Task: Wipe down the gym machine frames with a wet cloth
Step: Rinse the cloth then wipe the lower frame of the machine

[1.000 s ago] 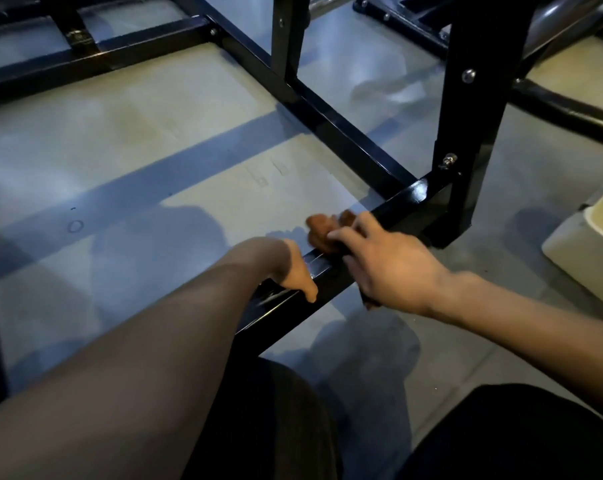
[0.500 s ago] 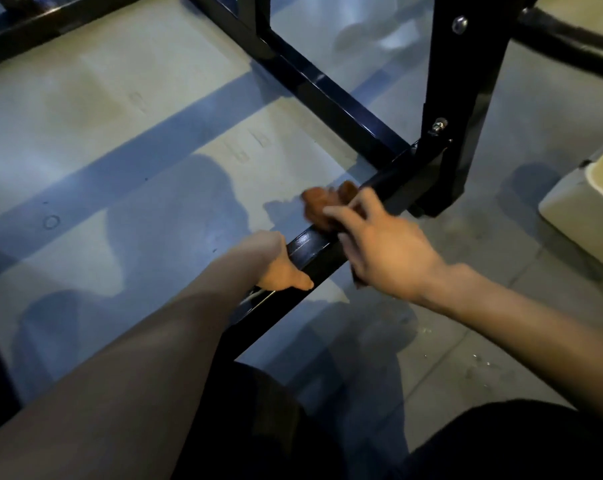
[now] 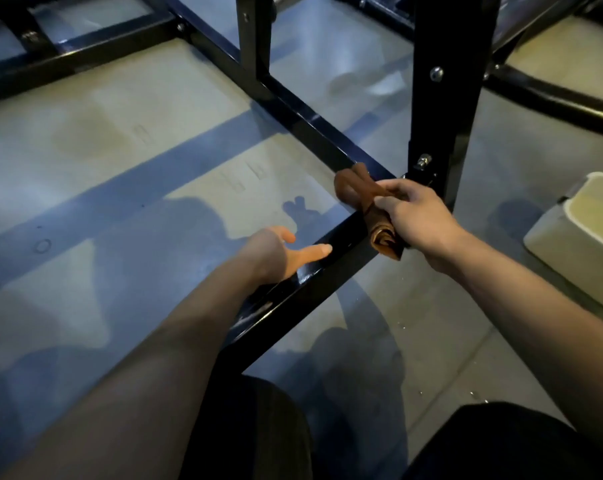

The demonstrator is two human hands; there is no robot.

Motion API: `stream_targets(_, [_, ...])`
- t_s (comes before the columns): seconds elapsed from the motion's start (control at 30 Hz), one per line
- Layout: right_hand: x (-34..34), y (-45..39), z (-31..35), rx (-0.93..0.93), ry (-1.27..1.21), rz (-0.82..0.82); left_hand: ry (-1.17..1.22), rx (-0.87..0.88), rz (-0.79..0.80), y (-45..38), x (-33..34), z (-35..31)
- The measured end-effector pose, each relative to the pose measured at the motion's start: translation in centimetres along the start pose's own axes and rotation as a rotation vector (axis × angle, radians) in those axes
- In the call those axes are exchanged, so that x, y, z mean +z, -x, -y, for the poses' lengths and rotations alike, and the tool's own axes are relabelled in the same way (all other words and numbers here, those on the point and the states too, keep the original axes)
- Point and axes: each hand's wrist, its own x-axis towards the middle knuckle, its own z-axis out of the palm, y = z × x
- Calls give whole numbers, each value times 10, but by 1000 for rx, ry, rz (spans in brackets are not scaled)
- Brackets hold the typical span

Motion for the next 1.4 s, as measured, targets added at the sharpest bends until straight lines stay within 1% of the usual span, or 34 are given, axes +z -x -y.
stream_targets(0.07, [1, 2, 19, 89, -227, 82, 294, 74, -242, -1, 6, -9])
stream_targets(0.1, [2, 2, 29, 83, -296, 95, 392, 104, -356, -6, 8, -16])
stream_targets(0.13, [5, 4, 35, 41, -333, 92, 502, 131, -405, -9, 10, -23])
stream_targets(0.17, [9, 6, 38, -45, -322, 66, 640, 147, -376, -7, 9, -34])
stream_targets(0.2, [16, 8, 38, -171, -246, 28, 771, 165, -286, -6, 9, -42])
stream_targets(0.23, [20, 10, 38, -307, -126, -8, 875, 183, -184, -5, 7, -49])
stream_targets(0.27, [26, 13, 31, -419, 3, -10, 963, 193, -118, -4, 8, -48])
stream_targets(0.3, [26, 15, 30, -512, 97, 1, 1018, 206, -87, -2, 5, -51])
stream_targets(0.33, [26, 17, 25, -561, 153, 19, 1057, 216, -78, -3, 4, -49])
stream_targets(0.37, [26, 17, 22, -566, 165, 22, 1087, 219, -79, -2, 3, -45])
stream_targets(0.4, [26, 17, 20, -542, 167, -4, 1110, 222, -77, 0, 1, -43])
stream_targets(0.47, [28, 14, 19, -418, 137, -66, 1131, 225, -70, -1, -1, -38])
stream_targets(0.53, [33, 12, 16, -274, 45, -61, 1109, 244, -30, -1, -3, -37])
stream_targets(0.57, [34, 11, 14, -205, -23, -34, 1102, 255, -8, -1, -4, -38])
stream_targets(0.63, [33, 12, 15, -62, -177, 76, 1087, 258, 18, 1, -7, -38])
stream_targets(0.7, [29, 19, 22, 9, -258, 204, 1070, 245, 64, 3, -9, -37])
stream_targets(0.73, [27, 22, 24, 17, -279, 239, 1051, 241, 87, 4, -10, -36])
stream_targets(0.83, [24, 26, 28, 9, -400, 255, 1025, 252, 123, 3, -9, -34])
stream_targets(0.93, [24, 27, 30, -71, -451, 140, 1057, 270, 94, 4, -8, -35])
stream_targets(1.0, [24, 27, 31, -196, -322, 6, 989, 257, 6, 5, -6, -35])
stream_targets(1.07, [24, 27, 29, -342, -108, -133, 884, 252, -92, 7, -3, -38])
stream_targets(1.13, [23, 27, 28, -435, 32, -211, 864, 267, -115, 11, -1, -44])
stream_targets(1.2, [23, 29, 29, -501, 92, -197, 926, 285, -33, 17, -2, -50])
stream_targets(1.3, [28, 31, 27, -556, 124, -115, 1135, 319, 156, 26, -3, -54])
stream_targets(1.33, [30, 31, 26, -573, 136, -105, 1173, 334, 194, 28, -4, -54])
stream_targets(1.4, [31, 31, 26, -582, 100, -64, 1188, 362, 220, 29, -7, -52])
